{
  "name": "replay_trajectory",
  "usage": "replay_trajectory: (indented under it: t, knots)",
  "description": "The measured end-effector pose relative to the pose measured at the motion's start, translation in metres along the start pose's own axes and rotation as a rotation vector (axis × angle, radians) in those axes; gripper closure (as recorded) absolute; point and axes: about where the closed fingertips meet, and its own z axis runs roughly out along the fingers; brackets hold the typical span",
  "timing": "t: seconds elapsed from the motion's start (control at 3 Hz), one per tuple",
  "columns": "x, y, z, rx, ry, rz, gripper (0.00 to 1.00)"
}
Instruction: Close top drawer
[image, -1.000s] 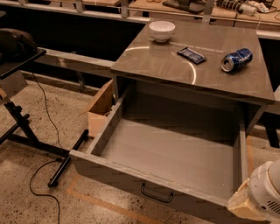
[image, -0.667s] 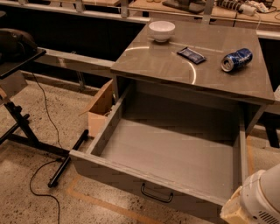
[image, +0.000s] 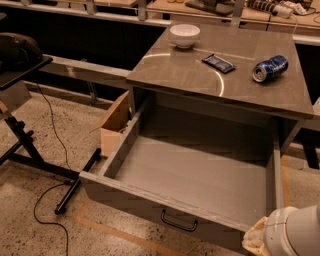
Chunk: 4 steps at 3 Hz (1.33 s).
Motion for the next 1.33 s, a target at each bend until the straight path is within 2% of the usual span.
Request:
replay_trajectory:
  t: [0.33,0.67,1.0,1.33]
  knots:
    - [-0.005,-0.017,0.005,0.065,-0.022,-0.046,1.00]
    - [0.002,-0.031,0.013,0.092,-0.013,-0.061,1.00]
    - [0.002,-0.032,0.011,0.093,-0.012,-0.063,1.00]
    - [0.003,-0.046,-0.012,0.128,0.003,-0.063,1.00]
